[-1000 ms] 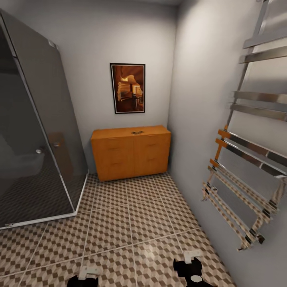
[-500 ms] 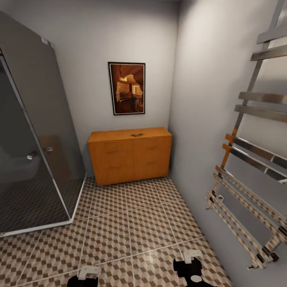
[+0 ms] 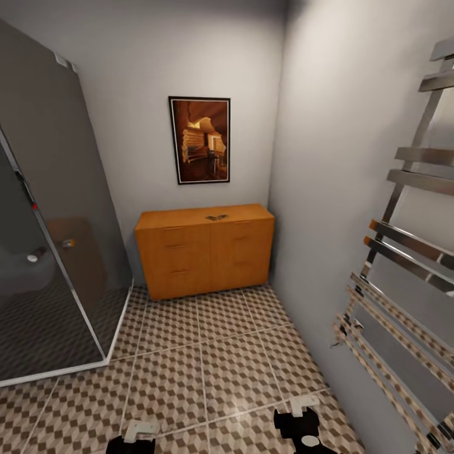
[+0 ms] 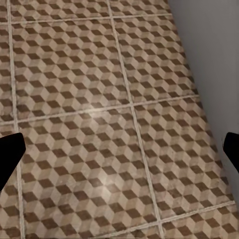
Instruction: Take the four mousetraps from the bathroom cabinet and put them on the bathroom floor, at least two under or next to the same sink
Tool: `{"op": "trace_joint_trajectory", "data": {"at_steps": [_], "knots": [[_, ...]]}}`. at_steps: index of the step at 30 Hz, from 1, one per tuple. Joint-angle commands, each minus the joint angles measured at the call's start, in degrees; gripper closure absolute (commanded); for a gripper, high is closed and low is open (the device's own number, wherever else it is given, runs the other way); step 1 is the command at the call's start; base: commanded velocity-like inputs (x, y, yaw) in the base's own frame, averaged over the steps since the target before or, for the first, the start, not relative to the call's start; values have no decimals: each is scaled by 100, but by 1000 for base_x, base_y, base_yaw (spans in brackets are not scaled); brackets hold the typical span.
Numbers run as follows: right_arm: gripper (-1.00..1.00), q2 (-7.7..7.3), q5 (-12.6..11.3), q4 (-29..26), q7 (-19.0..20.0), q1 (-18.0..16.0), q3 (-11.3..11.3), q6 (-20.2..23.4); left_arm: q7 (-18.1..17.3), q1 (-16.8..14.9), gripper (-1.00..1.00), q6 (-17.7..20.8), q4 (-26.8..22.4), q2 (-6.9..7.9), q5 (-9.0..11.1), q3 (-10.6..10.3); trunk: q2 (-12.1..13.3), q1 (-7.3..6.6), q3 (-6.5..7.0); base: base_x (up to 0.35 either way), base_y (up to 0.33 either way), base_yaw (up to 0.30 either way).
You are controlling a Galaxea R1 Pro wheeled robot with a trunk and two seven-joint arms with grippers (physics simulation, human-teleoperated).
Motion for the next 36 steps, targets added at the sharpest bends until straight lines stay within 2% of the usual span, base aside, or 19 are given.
{"op": "trace_joint_trajectory", "data": {"at_steps": [1, 12, 23, 36], "knots": [[-100, 2, -54, 6, -16, -6, 49, -21, 0, -8, -100, -29, 18, -4, 41, -48, -13, 6, -13, 221, 0, 54], [-100, 2, -54, 6, -16, -6, 49, -21, 0, -8, -100, -29, 18, -4, 41, -48, -13, 6, -13, 205, -21, 181], [-100, -2, -54, 4, -16, -6, 49, -21, 0, -8, -100, -29, 18, -4, 41, -48, -13, 6, -13, 172, -141, 181], [-100, -7, -54, 4, -16, -6, 49, -21, 0, -8, -100, -29, 18, -4, 41, -48, -13, 6, -13, 158, -180, 22]]}}
